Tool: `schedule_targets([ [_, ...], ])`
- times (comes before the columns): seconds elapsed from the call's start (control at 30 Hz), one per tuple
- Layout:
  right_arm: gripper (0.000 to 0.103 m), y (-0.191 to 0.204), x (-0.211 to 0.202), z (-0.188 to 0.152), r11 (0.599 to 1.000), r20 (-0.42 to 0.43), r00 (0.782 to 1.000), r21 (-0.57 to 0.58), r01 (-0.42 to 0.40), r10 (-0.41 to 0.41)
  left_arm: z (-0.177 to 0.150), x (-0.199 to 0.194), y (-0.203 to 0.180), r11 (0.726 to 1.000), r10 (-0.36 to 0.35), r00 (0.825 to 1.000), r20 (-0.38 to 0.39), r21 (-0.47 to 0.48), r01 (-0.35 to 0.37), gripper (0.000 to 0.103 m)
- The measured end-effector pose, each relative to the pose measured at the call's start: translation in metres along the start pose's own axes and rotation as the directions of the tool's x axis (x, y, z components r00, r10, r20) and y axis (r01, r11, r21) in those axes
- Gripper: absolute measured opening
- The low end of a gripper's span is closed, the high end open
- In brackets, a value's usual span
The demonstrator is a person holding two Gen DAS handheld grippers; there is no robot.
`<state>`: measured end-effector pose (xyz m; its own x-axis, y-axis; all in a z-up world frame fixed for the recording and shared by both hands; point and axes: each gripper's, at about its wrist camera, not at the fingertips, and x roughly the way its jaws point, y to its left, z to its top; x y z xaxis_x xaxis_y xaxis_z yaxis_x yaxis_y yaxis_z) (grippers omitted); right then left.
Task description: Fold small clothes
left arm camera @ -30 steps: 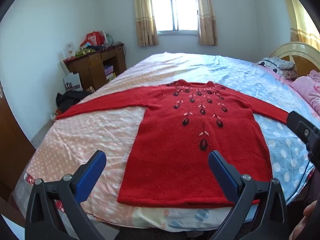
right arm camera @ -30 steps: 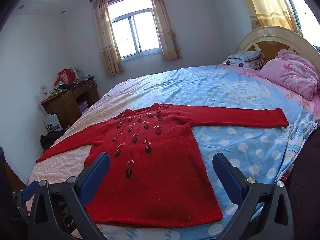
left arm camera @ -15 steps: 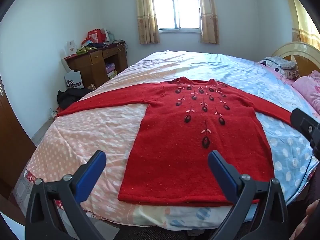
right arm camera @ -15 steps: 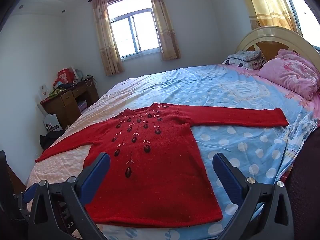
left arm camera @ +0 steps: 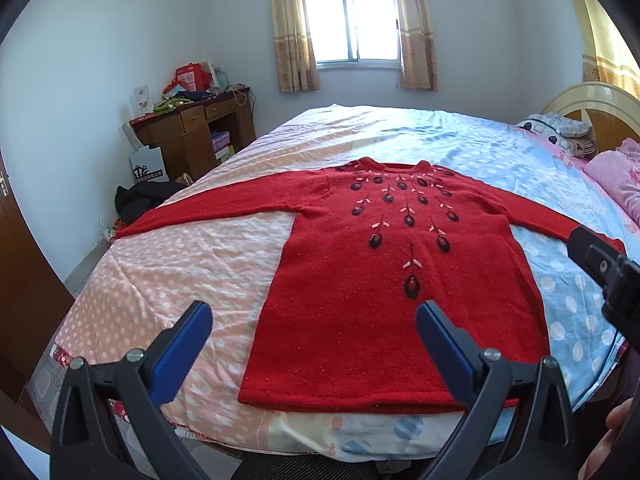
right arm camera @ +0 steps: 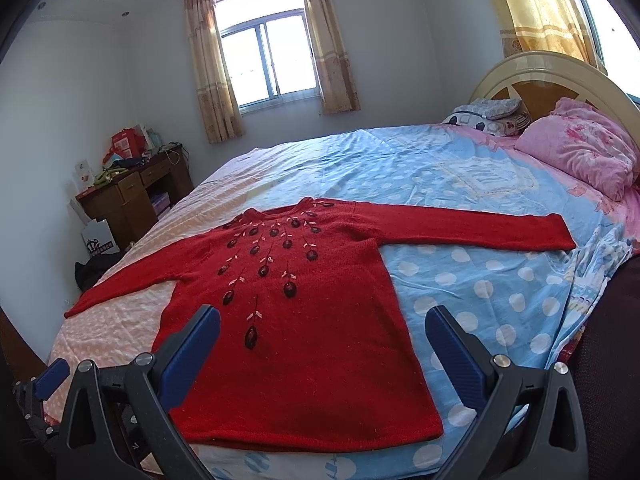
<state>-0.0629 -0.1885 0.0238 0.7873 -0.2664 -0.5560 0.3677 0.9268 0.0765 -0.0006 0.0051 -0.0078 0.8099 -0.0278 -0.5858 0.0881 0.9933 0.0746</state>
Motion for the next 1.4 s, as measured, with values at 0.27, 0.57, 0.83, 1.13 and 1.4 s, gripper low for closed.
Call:
schedule_targets([
  [0.27, 0.102, -0.001, 0.004, -0.002, 1.000, -0.008, 1.000, -0.002, 0.008, -0.008, 0.002, 0.001, -0.001, 1.000, -0.004, 1.000, -0.011, -0.007, 0.004, 0.103],
  [0.57, 0.102, -0.001, 0.006, -0.001, 1.000, -0.012, 1.000, 0.003, 0.015, -0.015, 0.000, 0.002, -0.004, 1.000, -0.028, 0.999, -0.019, 0.001, 0.028, 0.103],
  [0.83, 0.102, -0.002, 0.008, -0.002, 1.000, -0.023, 1.000, -0.001, 0.019, -0.019, -0.001, 0.005, -0.003, 0.999, -0.038, 0.999, -0.031, -0.005, 0.038, 0.103],
  [1.13, 0.102, -0.002, 0.010, -0.003, 1.000, -0.036, 0.999, -0.008, 0.027, -0.027, -0.002, 0.006, -0.004, 0.999, -0.043, 0.998, -0.038, -0.010, 0.043, 0.103],
  [1.4, 0.102, -0.003, 0.012, -0.005, 0.999, -0.041, 0.999, -0.010, 0.032, -0.032, -0.003, 0.007, -0.005, 0.999, -0.047, 0.998, -0.042, -0.012, 0.047, 0.103],
])
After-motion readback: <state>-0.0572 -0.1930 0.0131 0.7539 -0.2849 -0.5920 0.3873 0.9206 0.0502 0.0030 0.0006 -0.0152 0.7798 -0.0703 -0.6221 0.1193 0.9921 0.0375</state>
